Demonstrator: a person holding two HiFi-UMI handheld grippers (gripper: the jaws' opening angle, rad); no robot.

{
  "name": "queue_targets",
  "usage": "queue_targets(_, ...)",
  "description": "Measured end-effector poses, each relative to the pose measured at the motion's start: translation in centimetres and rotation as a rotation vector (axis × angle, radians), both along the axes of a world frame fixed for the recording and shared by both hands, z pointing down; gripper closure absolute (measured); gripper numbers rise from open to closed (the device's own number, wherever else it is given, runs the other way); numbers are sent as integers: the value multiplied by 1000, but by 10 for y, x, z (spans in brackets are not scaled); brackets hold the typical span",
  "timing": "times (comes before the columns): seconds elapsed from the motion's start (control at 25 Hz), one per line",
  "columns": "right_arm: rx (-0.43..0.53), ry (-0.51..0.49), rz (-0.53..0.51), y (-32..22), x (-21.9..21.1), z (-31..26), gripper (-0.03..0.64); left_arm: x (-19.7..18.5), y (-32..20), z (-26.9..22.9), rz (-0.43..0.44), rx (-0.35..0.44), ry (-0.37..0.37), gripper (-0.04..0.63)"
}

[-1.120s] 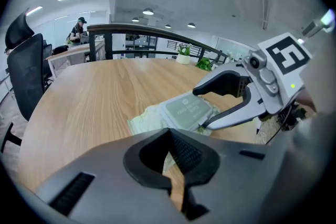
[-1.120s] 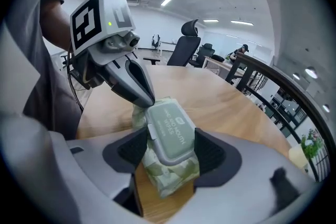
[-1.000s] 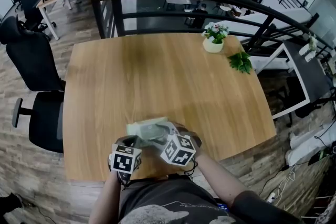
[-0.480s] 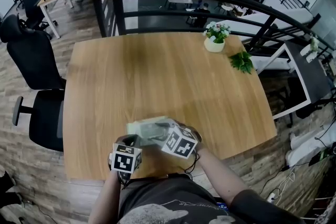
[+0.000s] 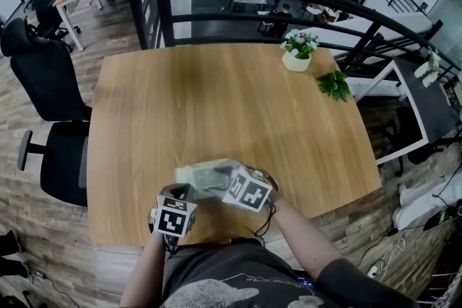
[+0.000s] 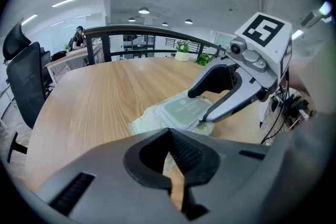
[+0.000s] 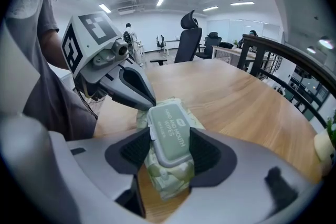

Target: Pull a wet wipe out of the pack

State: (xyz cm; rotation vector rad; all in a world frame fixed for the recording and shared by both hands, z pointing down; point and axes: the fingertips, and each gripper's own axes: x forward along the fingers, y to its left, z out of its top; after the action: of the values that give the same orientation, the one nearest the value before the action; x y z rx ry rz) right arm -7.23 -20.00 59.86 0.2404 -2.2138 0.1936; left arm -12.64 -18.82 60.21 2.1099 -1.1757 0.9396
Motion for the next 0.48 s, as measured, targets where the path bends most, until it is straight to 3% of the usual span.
queue_targets(0.48, -75, -18, -3, -4, -2, -2, 377, -1, -2, 0, 6, 3, -4, 583)
